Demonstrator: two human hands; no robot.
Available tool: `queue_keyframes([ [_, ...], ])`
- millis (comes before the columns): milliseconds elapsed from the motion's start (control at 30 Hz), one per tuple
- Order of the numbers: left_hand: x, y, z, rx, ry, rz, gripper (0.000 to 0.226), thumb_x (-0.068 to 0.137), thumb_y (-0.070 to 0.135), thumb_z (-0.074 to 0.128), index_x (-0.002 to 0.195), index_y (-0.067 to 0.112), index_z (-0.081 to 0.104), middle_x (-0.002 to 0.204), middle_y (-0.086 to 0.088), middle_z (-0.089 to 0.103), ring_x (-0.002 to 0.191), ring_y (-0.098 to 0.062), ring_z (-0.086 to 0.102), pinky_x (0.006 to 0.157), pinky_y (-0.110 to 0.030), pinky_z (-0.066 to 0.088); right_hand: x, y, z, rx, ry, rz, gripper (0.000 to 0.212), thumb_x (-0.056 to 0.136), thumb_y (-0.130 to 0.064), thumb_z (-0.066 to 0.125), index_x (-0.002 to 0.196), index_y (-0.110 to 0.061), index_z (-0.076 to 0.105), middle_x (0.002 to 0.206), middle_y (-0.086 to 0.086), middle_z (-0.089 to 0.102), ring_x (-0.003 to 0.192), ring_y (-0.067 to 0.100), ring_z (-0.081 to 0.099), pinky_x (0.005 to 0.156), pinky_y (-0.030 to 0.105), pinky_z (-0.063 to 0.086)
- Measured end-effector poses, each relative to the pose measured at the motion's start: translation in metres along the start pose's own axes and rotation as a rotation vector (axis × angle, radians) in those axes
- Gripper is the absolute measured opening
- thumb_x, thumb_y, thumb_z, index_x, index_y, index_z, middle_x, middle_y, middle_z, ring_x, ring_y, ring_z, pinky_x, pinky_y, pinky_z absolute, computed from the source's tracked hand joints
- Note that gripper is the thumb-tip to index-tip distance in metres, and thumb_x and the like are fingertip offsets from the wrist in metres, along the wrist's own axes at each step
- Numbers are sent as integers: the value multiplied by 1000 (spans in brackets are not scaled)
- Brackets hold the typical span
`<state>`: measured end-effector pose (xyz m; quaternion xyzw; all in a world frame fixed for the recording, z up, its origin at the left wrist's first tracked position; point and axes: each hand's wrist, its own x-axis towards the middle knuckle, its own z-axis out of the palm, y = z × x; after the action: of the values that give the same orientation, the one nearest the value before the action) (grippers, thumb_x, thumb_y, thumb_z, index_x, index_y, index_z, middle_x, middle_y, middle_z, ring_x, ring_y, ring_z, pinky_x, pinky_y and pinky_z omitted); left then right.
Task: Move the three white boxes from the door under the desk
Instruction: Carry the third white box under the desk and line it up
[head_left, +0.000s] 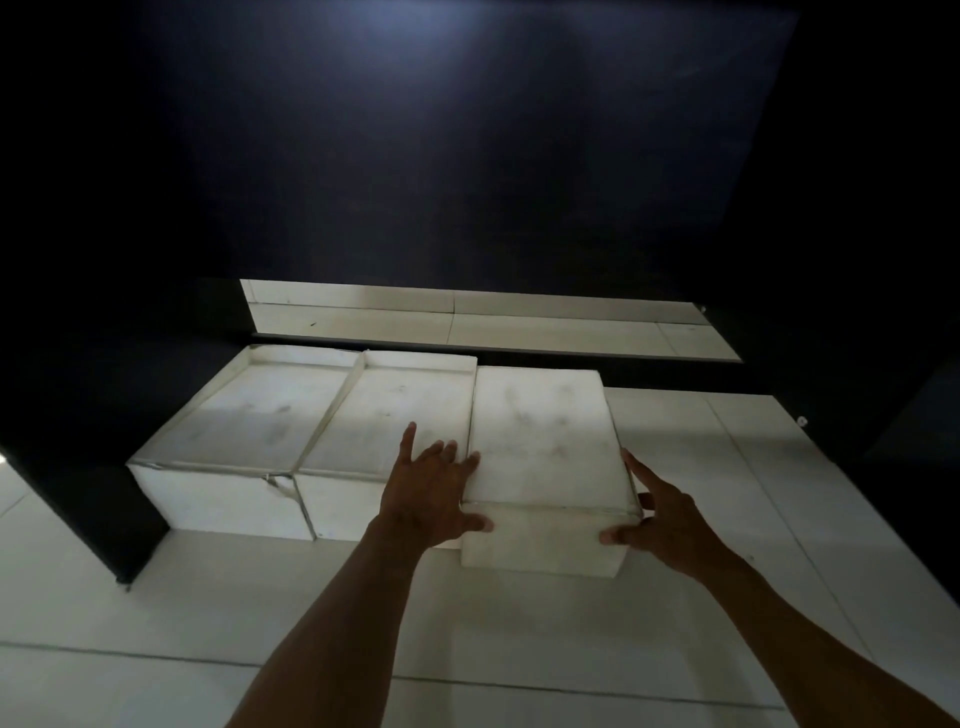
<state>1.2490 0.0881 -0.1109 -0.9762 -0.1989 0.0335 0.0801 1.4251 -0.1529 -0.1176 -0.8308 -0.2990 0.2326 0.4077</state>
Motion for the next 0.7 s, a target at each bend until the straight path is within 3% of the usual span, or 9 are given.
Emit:
queue_keyframes([
  [200, 12, 2, 1, 59, 45, -10, 96, 74, 86, 26, 151, 29, 22, 156, -9, 34, 146, -23, 30, 108, -53, -30, 13, -3, 1, -21, 43, -1, 117, 60, -11, 88, 151, -29, 17, 135, 15, 51, 118, 29, 53, 99, 52, 49],
  [433, 19, 9, 1, 111, 47, -42, 88, 84, 77, 22, 153, 23, 20, 155, -13, 35, 145, -27, 34, 107, -51, -31, 26, -5, 1, -38, 50, 6, 111, 65, -11, 85, 151, -24, 16, 137, 16, 48, 122, 31, 51, 101, 53, 46],
  [600, 8, -4, 2, 78, 64, 46, 87, 85, 70, 39, 154, 28, 6, 161, -12, 21, 149, -26, 23, 110, -52, -27, 25, -6, 4, -49, 54, -3, 109, 68, -11, 83, 152, -23, 14, 138, 16, 47, 122, 33, 50, 101, 53, 46],
  [700, -14, -16, 9, 101, 89, 73, 84, 92, 51, 47, 151, 36, -11, 163, -13, 8, 151, -28, 12, 108, -53, -31, 15, -6, 18, -53, 118, 16, 111, 70, -13, 82, 153, -26, 8, 142, 14, 45, 125, 34, 48, 104, 51, 45],
])
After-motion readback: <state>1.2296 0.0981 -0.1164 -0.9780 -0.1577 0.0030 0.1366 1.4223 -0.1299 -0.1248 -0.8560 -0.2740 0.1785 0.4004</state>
